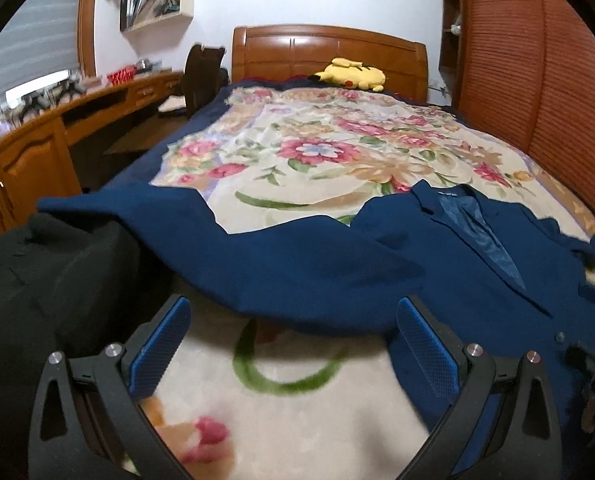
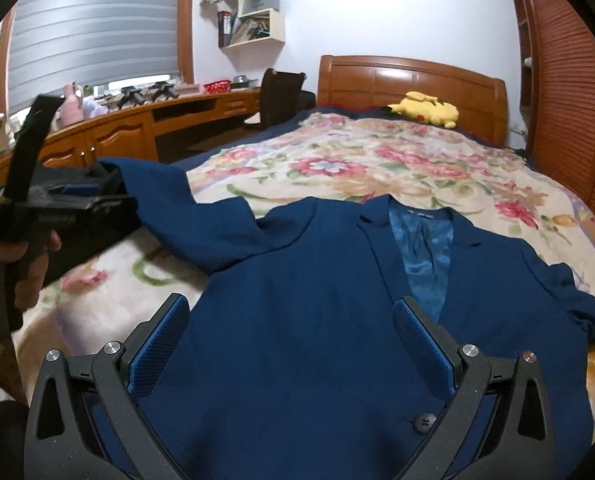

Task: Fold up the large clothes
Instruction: 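Lower the left gripper onto the jacket sleeve nearest it and close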

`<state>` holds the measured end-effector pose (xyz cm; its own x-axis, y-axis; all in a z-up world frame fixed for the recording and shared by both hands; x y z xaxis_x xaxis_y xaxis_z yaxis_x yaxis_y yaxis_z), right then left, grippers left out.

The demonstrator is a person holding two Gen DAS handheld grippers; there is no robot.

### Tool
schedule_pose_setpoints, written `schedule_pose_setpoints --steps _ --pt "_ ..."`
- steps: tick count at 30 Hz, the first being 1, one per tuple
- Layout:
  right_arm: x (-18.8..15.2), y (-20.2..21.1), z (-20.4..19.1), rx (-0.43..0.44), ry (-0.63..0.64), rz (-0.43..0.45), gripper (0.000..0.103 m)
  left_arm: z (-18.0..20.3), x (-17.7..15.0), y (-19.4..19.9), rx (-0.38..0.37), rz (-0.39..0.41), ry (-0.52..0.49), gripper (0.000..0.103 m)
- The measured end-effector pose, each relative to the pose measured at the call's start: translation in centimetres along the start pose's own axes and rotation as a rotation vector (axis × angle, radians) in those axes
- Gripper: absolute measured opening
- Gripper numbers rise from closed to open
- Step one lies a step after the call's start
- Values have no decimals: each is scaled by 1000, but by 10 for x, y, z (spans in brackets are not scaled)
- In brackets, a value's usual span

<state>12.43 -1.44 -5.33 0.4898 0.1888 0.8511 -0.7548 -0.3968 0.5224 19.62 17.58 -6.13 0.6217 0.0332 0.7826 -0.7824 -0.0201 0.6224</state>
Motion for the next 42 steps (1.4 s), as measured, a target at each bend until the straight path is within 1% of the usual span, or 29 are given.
schedule_pose_setpoints --steps 4,7,12,14,19,21,27,29,31,32,33,34,36,38,39,40,41,42 --pt "-7 -5 1 -1 1 -22 103 -10 4 -22 21 -46 21 100" --pt "-11 -5 2 -2 2 -29 103 -18 6 -35 36 -65 37 99" --pt "-13 -3 4 -2 2 -29 103 -29 2 -54 66 -108 50 89" --pt "-13 -3 4 -2 3 -30 103 -35 1 -60 82 -116 59 87" --pt "-16 -2 6 5 -7 -37 103 -48 -1 -69 139 -141 86 86" --pt "-16 0 6 8 -5 -37 103 -48 -4 -69 149 -148 96 86" --pt "-15 5 8 11 -3 -30 103 -43 -22 -68 168 -169 85 86" --pt "-14 3 9 10 -7 -31 103 -46 -23 -68 181 -163 88 86" --pt "-14 4 10 9 -9 -31 103 -50 -18 -68 186 -149 95 86" --pt "-14 4 10 9 -9 -31 103 -52 -13 -68 186 -138 100 80" --pt "-14 3 11 9 -9 -30 103 -54 -7 -67 187 -120 103 62" --pt "-14 3 11 9 -9 -30 103 -57 -2 -66 199 -111 108 57" --pt "-14 4 12 10 -11 -29 103 -61 4 -68 203 -111 117 53" --pt "-14 4 12 11 -11 -29 103 -67 5 -74 222 -134 115 49" --pt "-14 4 12 10 -11 -29 103 -70 5 -77 229 -144 118 44" --pt "-14 4 12 10 -11 -28 103 -72 5 -79 230 -148 123 38" --pt "-13 4 13 9 -11 -26 103 -75 5 -80 230 -150 128 25" --pt "-13 5 14 10 -12 -25 103 -76 5 -80 231 -146 132 15"
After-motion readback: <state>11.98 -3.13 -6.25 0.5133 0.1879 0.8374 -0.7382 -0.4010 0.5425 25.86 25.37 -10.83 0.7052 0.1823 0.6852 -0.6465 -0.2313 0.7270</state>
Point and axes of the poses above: each gripper's, at about its wrist camera, not at the fingertips, and y roughly against the way its jaws point, z to its right, x to its top, the point moved 9 cm from there along -y, roughly the way its jaws point, and after that the axes turned 4 degrees about -y, right-handed, at the moved point
